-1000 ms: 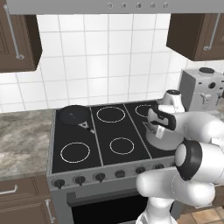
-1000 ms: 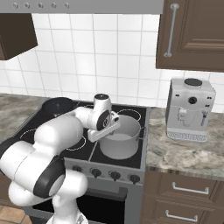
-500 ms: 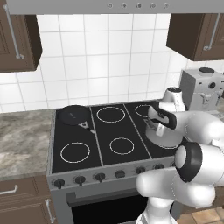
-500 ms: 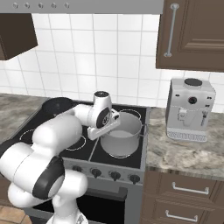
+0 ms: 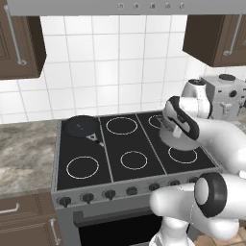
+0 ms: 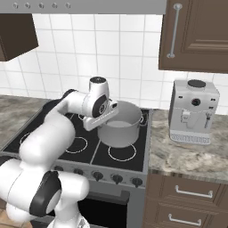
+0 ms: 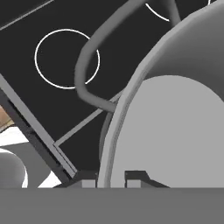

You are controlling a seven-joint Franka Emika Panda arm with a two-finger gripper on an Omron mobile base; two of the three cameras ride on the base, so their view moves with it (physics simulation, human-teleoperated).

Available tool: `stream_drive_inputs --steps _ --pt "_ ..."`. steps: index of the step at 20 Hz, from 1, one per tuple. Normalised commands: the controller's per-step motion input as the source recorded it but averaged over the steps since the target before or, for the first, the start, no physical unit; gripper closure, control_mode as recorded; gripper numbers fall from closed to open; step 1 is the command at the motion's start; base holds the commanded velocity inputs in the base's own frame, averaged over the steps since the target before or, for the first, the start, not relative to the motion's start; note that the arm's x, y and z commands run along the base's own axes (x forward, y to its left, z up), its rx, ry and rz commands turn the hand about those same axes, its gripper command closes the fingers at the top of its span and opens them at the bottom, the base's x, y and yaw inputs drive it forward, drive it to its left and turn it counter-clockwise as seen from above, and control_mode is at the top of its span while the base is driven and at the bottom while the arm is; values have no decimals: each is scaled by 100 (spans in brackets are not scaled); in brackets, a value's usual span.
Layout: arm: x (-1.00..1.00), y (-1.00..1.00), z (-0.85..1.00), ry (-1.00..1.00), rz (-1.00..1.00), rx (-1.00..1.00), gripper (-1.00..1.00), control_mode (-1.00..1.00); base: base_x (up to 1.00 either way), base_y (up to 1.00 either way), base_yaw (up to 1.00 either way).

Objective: Move the pot and pan from the stove into the sink.

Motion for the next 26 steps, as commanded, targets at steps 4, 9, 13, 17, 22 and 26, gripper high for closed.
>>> stream_drive_inputs --steps 4,9,13,17,22,26 --pt "-32 26 80 -10 10 0 100 -100 0 0 0" --pt "-48 29 69 -7 15 0 100 -100 0 0 0" --pt "-51 30 56 -5 19 0 100 -100 0 0 0" --pt "-50 29 53 -3 21 0 100 -100 0 0 0" --pt "-59 15 35 -11 19 0 100 -100 0 0 0" --pt "-54 17 18 -25 14 0 100 -100 0 0 0"
